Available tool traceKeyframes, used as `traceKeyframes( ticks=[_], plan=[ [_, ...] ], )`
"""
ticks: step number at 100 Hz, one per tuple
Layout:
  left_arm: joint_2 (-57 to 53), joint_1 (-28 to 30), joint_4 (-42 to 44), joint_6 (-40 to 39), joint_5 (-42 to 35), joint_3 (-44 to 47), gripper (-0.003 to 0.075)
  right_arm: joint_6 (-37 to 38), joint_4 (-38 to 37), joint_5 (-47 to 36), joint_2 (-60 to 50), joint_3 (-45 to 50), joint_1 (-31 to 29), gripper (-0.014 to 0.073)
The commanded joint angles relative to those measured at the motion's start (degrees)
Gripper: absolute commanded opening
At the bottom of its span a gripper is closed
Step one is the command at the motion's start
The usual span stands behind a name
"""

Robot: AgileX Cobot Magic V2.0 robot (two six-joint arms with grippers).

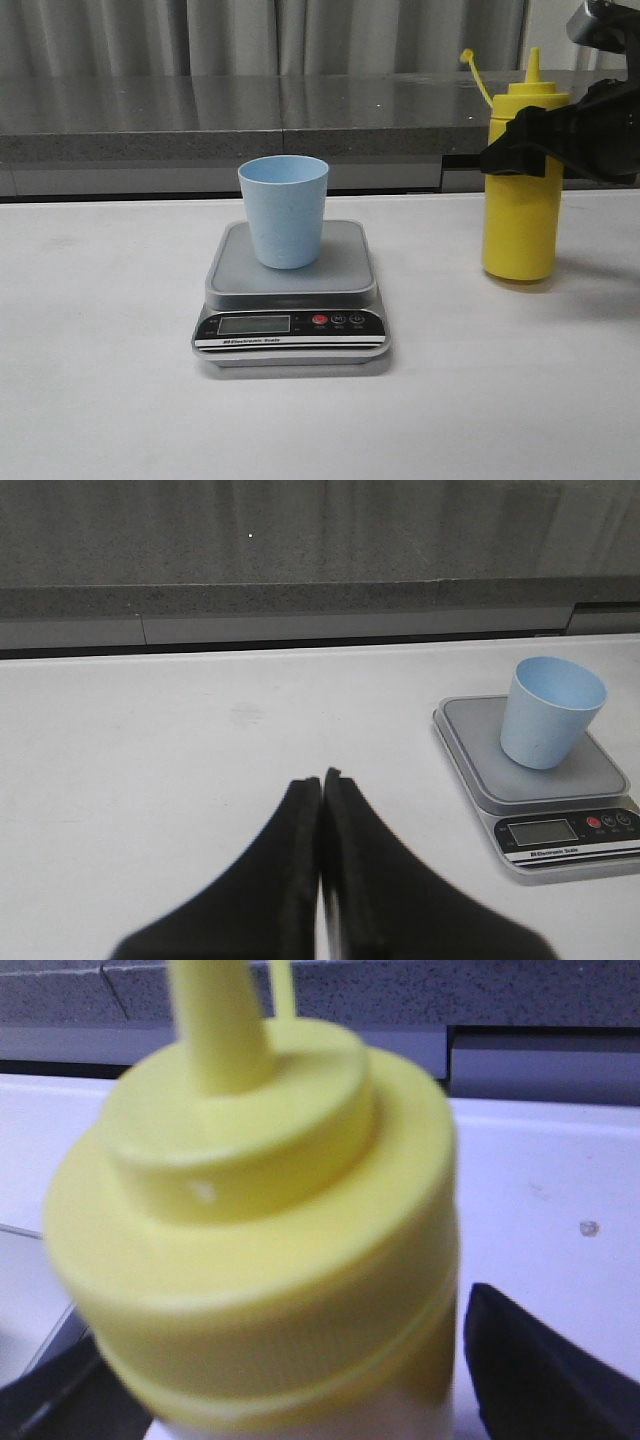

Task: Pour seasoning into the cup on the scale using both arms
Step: 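Turn the bottle upright and lower it back onto the table, then open the right gripper and withdraw it from the bottle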

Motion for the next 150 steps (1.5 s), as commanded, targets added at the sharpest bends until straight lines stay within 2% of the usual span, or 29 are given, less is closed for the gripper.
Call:
traceKeyframes(
  ticks=[1, 40, 71, 100, 125, 136, 143, 150],
  plan=[
    [0.57, 0.11, -0.72, -0.48, -4.41, -1.44, -0.002, -0.56, 0.0, -4.43, -2.6, -1.39, -0.29, 0.0626],
    [0.57, 0.11, -0.72, -0.48, -4.41, -1.44, -0.002, 0.14, -0.94, -4.83, -4.24, 1.37, -0.29, 0.0626],
    [0.57, 0.11, -0.72, -0.48, -4.41, -1.44, -0.002, 0.14, -0.96, -2.55, -10.01, 6.06, -0.35, 0.0626],
    [0.57, 0.11, -0.72, -0.48, -4.41, -1.44, -0.002, 0.14, -0.96, 3.45, -15.2, 7.83, -0.35, 0.0626],
    [0.57, 0.11, -0.72, -0.48, -4.41, -1.44, -0.002, 0.25, -0.96, 3.91, -20.51, 13.12, -0.35, 0.0626],
    [0.57, 0.11, -0.72, -0.48, -4.41, -1.44, -0.002, 2.51, -0.96, 4.1, -24.32, 15.66, -0.35, 0.0626],
    [0.57, 0.11, -0.72, -0.48, -4.41, -1.44, -0.002, 4.61, -0.96, 5.51, -27.55, 17.07, -0.35, 0.06],
    [0.57, 0.11, -0.72, -0.48, -4.41, -1.44, -0.002, 7.03, -0.96, 8.18, -31.29, 18.19, -0.35, 0.0507]
  ],
)
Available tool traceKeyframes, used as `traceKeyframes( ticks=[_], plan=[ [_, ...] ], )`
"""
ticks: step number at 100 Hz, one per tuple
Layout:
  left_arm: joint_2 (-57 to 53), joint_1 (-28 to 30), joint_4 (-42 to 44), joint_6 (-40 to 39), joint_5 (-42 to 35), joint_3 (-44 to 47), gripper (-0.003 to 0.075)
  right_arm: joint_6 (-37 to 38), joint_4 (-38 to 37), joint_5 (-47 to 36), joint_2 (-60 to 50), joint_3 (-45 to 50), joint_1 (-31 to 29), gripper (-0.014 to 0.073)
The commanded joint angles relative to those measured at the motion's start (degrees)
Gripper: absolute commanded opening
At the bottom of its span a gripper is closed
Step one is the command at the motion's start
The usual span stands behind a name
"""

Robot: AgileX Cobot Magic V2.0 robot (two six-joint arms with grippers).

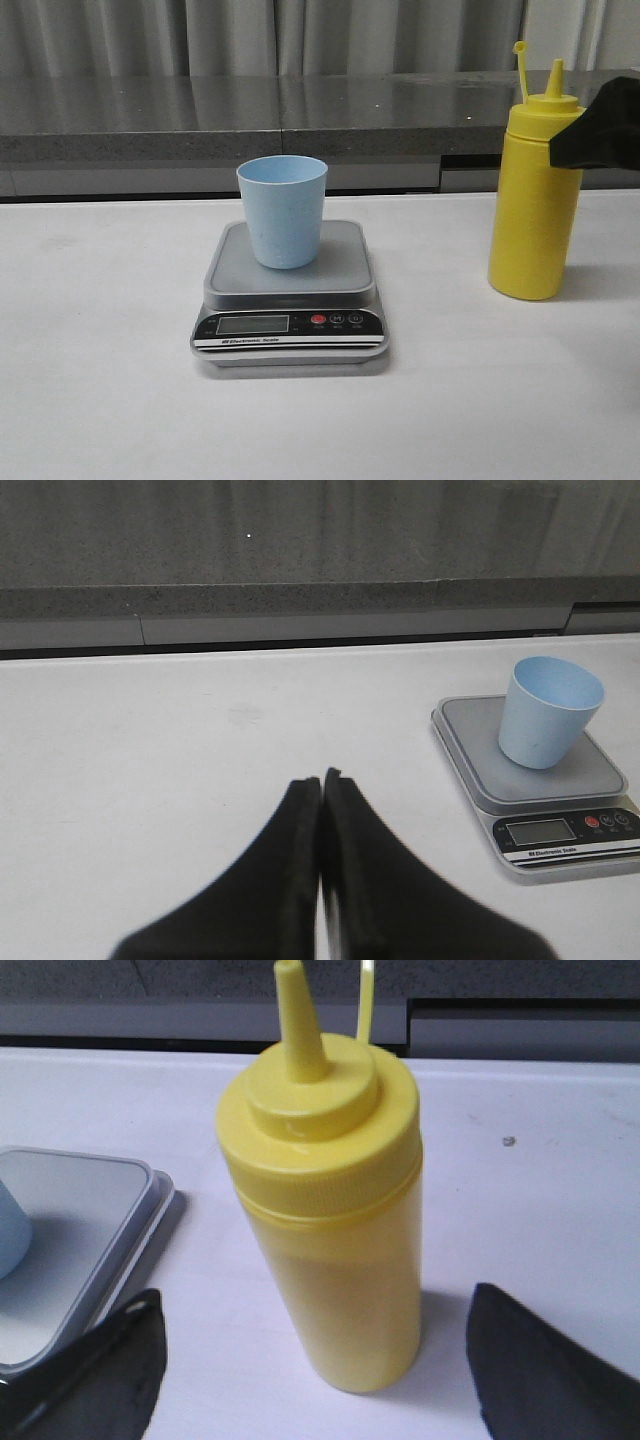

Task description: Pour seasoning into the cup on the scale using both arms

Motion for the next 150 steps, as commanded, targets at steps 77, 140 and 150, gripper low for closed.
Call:
traceKeyframes(
  ticks=[77, 140, 150],
  plan=[
    [0.57, 0.11, -0.62, -0.48, -4.41, -1.44, -0.002, 10.67, 0.53, 19.44, -49.41, 9.82, -0.16, -0.0061],
    [0.57, 0.11, -0.62, -0.48, -4.41, -1.44, -0.002, 10.67, 0.43, 18.34, -52.07, 10.49, -0.16, -0.0061],
    [0.57, 0.11, -0.62, -0.48, -4.41, -1.44, -0.002, 10.67, 0.29, 18.39, -52.07, 10.6, -0.16, -0.0061]
  ],
)
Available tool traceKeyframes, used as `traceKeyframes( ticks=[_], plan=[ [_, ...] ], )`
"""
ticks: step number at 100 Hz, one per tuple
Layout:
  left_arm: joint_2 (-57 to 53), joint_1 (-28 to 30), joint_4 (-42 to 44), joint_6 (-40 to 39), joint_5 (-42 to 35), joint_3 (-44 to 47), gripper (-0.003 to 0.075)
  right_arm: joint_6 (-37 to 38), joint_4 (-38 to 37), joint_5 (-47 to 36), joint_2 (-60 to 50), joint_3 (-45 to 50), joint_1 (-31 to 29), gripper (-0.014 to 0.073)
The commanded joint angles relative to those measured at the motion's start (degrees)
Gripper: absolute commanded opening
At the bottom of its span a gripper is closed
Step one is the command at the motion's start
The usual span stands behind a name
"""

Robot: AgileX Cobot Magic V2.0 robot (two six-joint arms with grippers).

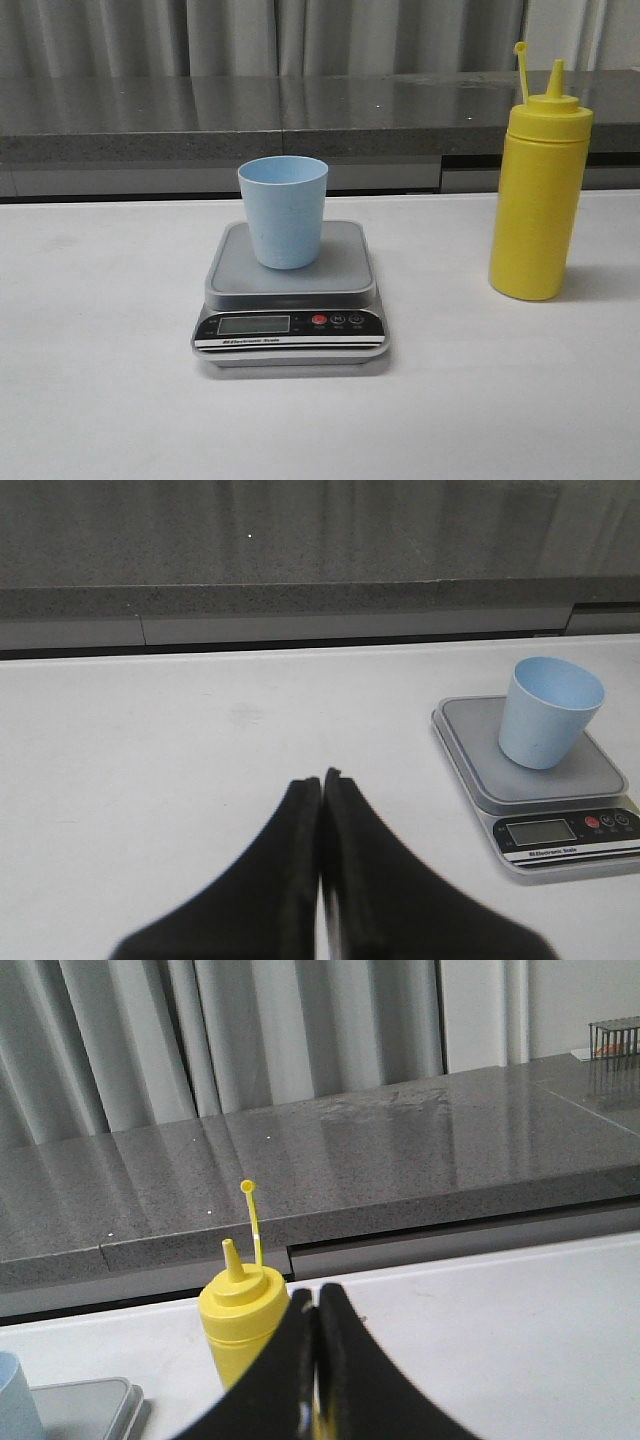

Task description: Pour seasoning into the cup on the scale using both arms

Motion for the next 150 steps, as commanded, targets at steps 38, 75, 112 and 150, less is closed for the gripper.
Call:
traceKeyframes(
  ticks=[38, 75, 112, 150],
  plan=[
    [0.57, 0.11, -0.62, -0.48, -4.41, -1.44, -0.002, -31.0, 24.51, -1.39, -3.7, 1.11, -0.16, -0.0061],
    [0.57, 0.11, -0.62, -0.48, -4.41, -1.44, -0.002, -60.59, 50.21, -3.75, -17.31, 10.03, -0.16, -0.0061],
    [0.57, 0.11, -0.62, -0.48, -4.41, -1.44, -0.002, -46.56, 40.29, 2.24, -23.96, 16.9, -0.16, -0.0061],
    [0.57, 0.11, -0.62, -0.48, -4.41, -1.44, -0.002, -51.56, 45.15, 3.51, -23.96, 16.82, -0.97, -0.0061]
  ],
)
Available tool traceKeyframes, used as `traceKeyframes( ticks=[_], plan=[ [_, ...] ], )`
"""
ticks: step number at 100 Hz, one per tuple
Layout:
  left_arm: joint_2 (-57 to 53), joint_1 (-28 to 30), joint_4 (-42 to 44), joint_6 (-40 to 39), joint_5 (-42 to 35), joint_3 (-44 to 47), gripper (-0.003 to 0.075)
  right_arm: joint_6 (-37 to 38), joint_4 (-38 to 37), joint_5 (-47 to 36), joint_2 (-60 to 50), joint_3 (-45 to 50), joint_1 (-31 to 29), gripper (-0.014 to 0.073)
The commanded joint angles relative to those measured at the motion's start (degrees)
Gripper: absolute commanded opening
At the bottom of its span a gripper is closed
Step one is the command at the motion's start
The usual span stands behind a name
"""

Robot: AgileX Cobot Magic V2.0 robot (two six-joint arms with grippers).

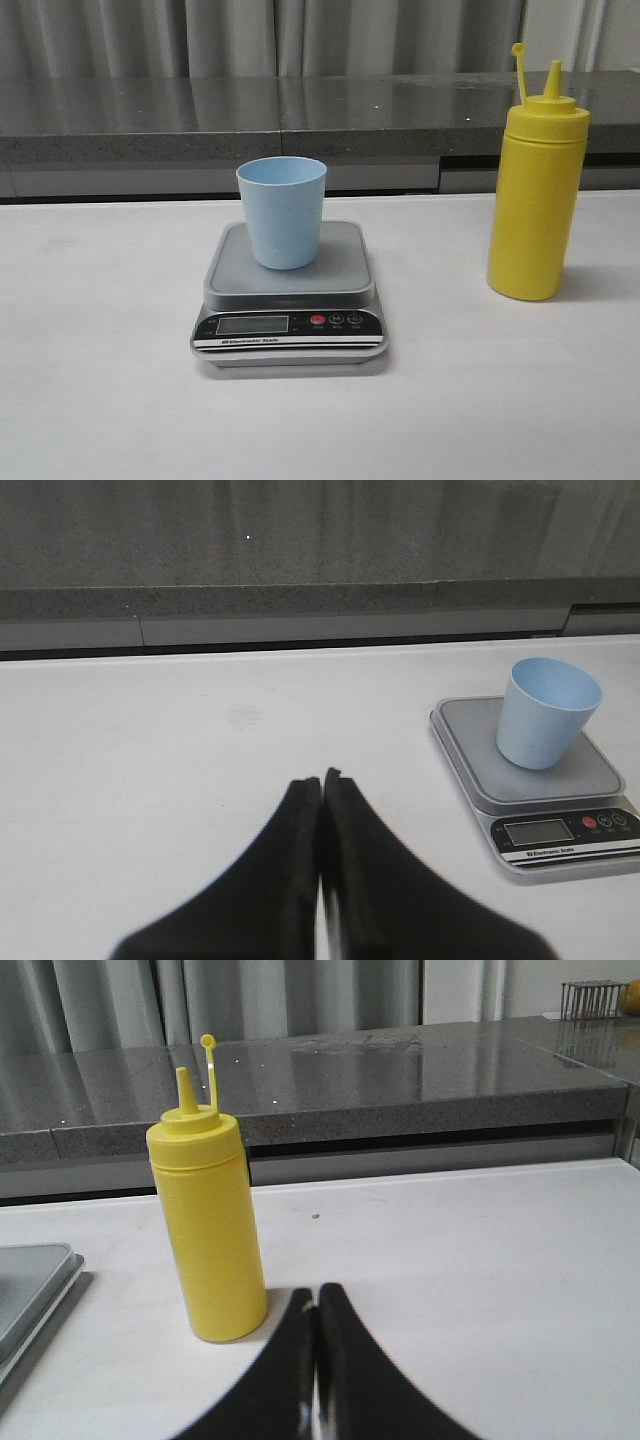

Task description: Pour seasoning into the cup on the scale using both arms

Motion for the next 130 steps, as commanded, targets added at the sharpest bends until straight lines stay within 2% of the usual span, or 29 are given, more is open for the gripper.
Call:
traceKeyframes(
  ticks=[1, 69, 78, 87, 109, 130],
  plan=[
    [0.57, 0.11, -0.62, -0.48, -4.41, -1.44, -0.002, -0.72, 0.19, -4.24, -1.33, -1.01, -0.37, -0.0061],
    [0.57, 0.11, -0.62, -0.48, -4.41, -1.44, -0.002, -0.72, 0.19, -4.24, -1.33, -1.01, -0.37, -0.0061],
    [0.57, 0.2, 3.52, -0.48, -4.69, -0.6, -0.002, -0.72, 0.19, -4.24, -1.33, -1.01, -0.37, -0.0061],
    [0.57, 0.75, 3.52, -0.48, -9.03, 1.68, -0.002, -0.72, 0.19, -4.24, -1.33, -1.01, -0.37, -0.0061],
    [0.57, 3.34, 3.52, -0.25, -32.93, 13.46, -0.002, -0.72, 0.19, -4.24, -1.33, -1.01, -0.37, -0.0061],
    [-6.03, 5.01, 3.52, 1.5, -34.96, 21.53, -0.002, -0.72, 0.19, -4.24, -1.33, -1.01, -0.37, -0.0061]
  ],
)
